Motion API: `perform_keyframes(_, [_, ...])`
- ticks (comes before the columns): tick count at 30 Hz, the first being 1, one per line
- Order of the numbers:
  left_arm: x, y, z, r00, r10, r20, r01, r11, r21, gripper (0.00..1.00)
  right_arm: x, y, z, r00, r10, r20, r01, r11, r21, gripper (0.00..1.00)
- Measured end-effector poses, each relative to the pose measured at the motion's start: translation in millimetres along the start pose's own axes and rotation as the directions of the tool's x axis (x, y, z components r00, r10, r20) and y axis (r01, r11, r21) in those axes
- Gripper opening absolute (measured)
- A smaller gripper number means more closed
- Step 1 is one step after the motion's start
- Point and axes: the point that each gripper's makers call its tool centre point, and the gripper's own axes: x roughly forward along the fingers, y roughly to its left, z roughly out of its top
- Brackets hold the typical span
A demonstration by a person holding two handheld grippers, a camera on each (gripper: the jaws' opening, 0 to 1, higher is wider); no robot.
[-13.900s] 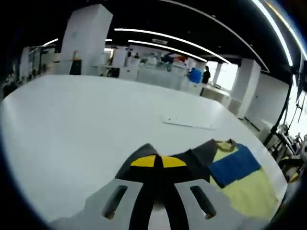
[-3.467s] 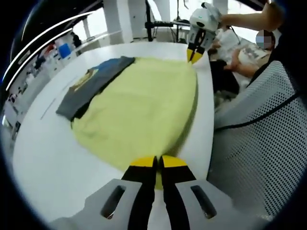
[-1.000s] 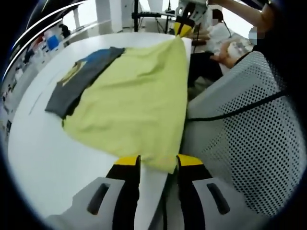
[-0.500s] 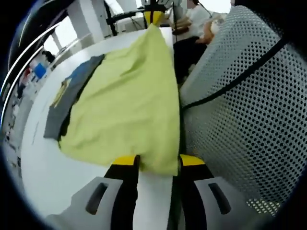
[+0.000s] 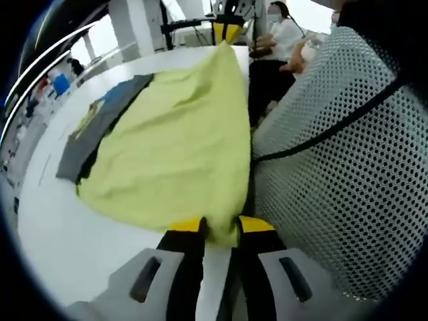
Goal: Fold the garment on the visible template until the final outline fits inside the template.
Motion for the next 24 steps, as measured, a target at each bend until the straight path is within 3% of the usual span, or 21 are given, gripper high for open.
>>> perform_keyframes(3, [0.6,4.1,-6.8,0.999,0.001,-0.042,-0.002,1.000,-0.022,0.02,0.2,0.5,-0.9,1.000,0.001,-0.001,-0.001,1.000,0.002,0.00])
perform_keyframes(4, [3.0,7.3,0.2,1.000,0.009,-0.005,-0.009,1.000,-0.013,0.01,0.3,0.4,-1.3,1.000,0.000,-0.002,0.000,1.000,0.003,0.00])
perform_keyframes(12, [-2.8,11.1,-3.0,0.999,0.022,-0.040,-0.023,0.999,-0.031,0.01,1.2,-0.6,-3.5,1.000,-0.002,-0.005,0.002,1.000,0.006,0.00])
perform_keyframes(17, [-13.8,8.7,6.1,1.000,0.011,-0.008,-0.012,0.997,-0.076,0.01,-0.6,0.0,-2.9,1.000,-0.001,0.002,0.001,1.000,0.012,0.00])
perform_keyframes(24, [-34.0,13.8,13.9,0.999,0.051,-0.001,-0.051,0.991,-0.124,0.00,-4.2,4.7,-1.7,1.000,0.008,0.006,-0.008,1.000,0.012,0.00])
